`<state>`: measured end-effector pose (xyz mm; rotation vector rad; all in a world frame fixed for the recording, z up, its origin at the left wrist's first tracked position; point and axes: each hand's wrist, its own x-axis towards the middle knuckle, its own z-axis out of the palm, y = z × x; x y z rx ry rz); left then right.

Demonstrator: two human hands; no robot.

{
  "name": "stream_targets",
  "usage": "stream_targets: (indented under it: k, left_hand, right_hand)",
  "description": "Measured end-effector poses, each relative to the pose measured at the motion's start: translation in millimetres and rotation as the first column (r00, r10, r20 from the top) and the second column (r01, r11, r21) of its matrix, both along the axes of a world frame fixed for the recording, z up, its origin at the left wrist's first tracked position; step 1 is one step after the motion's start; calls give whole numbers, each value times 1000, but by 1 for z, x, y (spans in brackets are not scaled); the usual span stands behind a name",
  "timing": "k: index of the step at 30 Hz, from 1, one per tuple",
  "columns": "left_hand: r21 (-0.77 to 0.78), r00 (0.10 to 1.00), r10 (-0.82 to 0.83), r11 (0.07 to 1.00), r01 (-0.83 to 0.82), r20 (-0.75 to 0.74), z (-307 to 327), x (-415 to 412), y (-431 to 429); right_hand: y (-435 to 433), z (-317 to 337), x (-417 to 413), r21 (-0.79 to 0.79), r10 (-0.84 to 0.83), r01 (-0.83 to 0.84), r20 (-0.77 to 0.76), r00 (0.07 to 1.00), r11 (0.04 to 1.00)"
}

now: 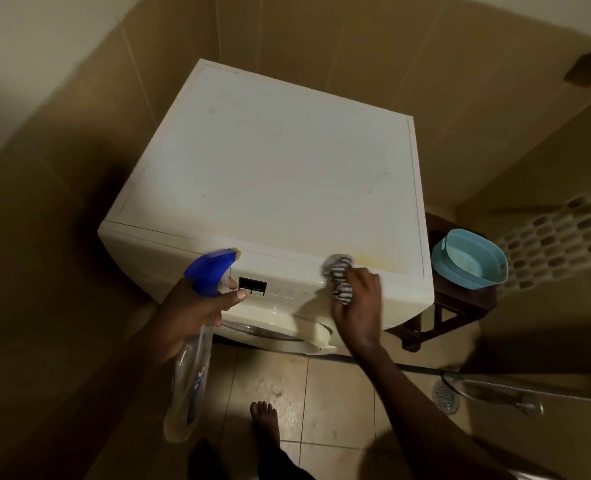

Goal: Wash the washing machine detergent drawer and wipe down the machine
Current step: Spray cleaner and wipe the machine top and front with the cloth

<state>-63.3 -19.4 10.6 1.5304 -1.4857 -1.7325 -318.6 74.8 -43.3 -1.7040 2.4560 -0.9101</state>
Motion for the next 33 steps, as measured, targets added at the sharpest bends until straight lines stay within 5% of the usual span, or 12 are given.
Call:
stream_targets:
  k: [3,8,12,19,27,33]
  left_hand:
    - [-1,1000,14,1000,-14,-13,-3,12,-2]
    - [20,998,59,998,-58,-31,-9,28,1]
    - [34,998,51,998,-50,-39,-9,33,-2]
    - [38,990,130,991,-128,-61,-5,52,-8]
    - [7,992,118,993,-118,-37,-12,65,-3]
    - [35,988,142,990,-140,-63,-11,74,2]
  right_hand:
    - [-6,3,0,-8,-227,228,69,971,974]
    - [-47,7,76,31,60,-62,37,997,998]
    - [-45,8,59,55,201,-199,-43,979,978]
    - [-44,5,62,-42,-47,51,85,995,998]
    - [-72,11,110,36,265,-264,-18,964,964]
    - [-41,1,68,0,93,-93,46,995,996]
